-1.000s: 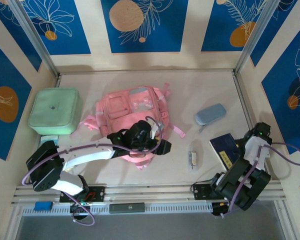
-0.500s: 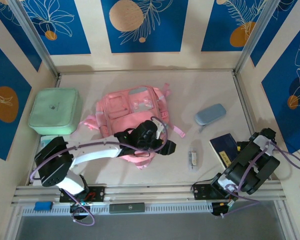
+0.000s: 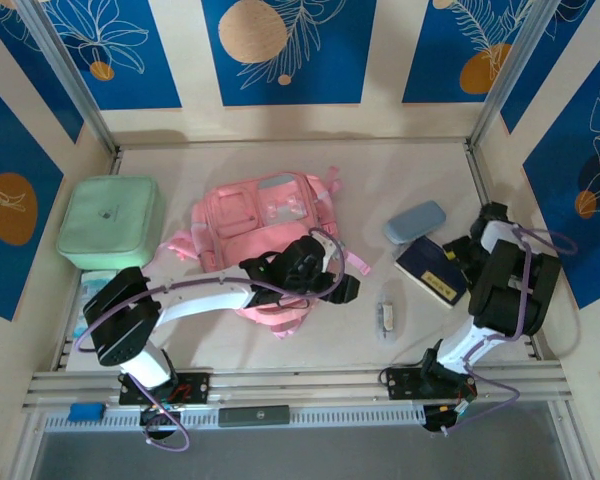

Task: Pack the student bag

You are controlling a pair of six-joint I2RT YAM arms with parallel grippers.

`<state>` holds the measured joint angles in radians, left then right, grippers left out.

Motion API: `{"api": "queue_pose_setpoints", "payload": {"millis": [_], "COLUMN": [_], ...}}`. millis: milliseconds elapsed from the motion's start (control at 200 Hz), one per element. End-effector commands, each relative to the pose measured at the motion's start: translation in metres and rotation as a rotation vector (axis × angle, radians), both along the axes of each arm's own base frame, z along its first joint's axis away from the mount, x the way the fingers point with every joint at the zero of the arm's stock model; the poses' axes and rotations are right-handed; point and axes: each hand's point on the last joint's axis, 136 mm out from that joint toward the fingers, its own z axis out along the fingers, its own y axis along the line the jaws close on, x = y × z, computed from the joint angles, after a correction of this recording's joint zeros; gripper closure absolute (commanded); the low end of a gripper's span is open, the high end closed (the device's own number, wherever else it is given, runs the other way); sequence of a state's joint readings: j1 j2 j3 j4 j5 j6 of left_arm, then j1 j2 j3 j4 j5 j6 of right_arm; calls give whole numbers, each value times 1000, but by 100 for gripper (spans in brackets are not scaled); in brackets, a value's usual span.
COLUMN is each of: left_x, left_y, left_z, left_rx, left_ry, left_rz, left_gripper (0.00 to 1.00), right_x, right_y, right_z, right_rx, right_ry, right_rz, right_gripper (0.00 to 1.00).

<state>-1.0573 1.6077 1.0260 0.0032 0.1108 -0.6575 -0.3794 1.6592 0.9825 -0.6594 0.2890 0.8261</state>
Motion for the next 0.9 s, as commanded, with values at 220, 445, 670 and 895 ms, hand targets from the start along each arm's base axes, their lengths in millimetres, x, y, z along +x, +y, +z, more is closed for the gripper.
{"api": "queue_pose_setpoints", "payload": {"millis": [220,445,670,895], "left_x": [6,12,48,105], "left_y": [0,-1,-31,-55], "left_z": [0,2,15,-11], "left_rx": [35,30,-7,73], "left_ry": [-20,-30,-59,-31], "left_rz": [40,46,47,210], "left_gripper": [15,14,14,14], "right_x": [93,106,62,36], "right_y": [71,82,85,93], "right_z": [14,38,66,78], "right_rx": [120,73,146,252], "right_ry": [-140,-126,-190,-279], "right_rz": [300,427,376,334], "right_gripper": [1,1,0,1]}}
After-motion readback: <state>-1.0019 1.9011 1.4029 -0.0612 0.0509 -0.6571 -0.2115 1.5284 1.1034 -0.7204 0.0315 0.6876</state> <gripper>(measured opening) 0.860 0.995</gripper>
